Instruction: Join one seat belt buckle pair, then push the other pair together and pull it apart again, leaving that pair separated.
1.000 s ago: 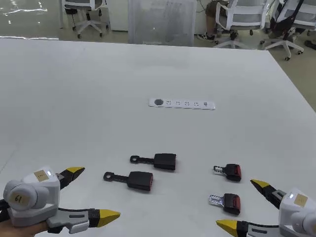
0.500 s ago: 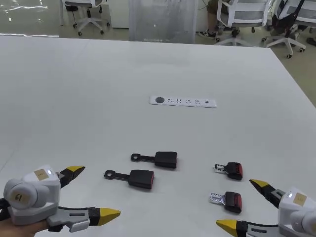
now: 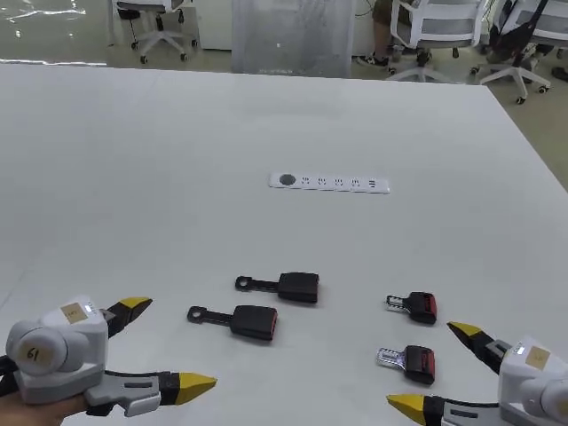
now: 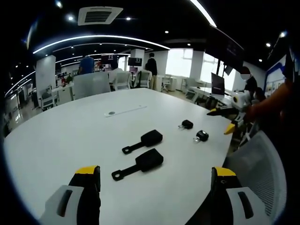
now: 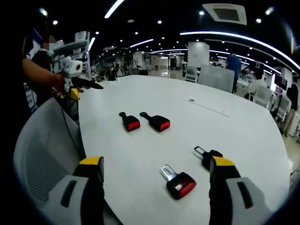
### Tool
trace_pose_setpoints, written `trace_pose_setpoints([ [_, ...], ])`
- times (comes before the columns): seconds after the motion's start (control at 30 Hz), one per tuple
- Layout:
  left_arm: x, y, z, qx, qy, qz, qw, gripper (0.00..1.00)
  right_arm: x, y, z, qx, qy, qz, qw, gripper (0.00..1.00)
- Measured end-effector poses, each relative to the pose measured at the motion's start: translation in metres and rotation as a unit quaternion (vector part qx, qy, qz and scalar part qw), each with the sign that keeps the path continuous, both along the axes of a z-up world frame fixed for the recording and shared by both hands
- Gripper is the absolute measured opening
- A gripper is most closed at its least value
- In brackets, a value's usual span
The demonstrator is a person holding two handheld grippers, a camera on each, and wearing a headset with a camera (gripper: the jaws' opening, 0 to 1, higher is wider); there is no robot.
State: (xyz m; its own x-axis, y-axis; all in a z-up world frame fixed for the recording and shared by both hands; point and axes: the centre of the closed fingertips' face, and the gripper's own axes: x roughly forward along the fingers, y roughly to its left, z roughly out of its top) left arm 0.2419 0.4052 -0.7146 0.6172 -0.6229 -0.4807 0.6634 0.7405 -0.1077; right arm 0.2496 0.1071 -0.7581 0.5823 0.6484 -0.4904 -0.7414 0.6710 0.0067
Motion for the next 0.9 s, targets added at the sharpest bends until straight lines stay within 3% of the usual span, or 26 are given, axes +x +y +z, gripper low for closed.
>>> trace_pose_setpoints([
  [0.9,0.0008,0.0002,-0.0003,0.003,0.000,0.002,1.0000,1.00,0.0001,-0.0063,-0.0004,-0.002,0.000,-0.007,1.0000,0.95],
])
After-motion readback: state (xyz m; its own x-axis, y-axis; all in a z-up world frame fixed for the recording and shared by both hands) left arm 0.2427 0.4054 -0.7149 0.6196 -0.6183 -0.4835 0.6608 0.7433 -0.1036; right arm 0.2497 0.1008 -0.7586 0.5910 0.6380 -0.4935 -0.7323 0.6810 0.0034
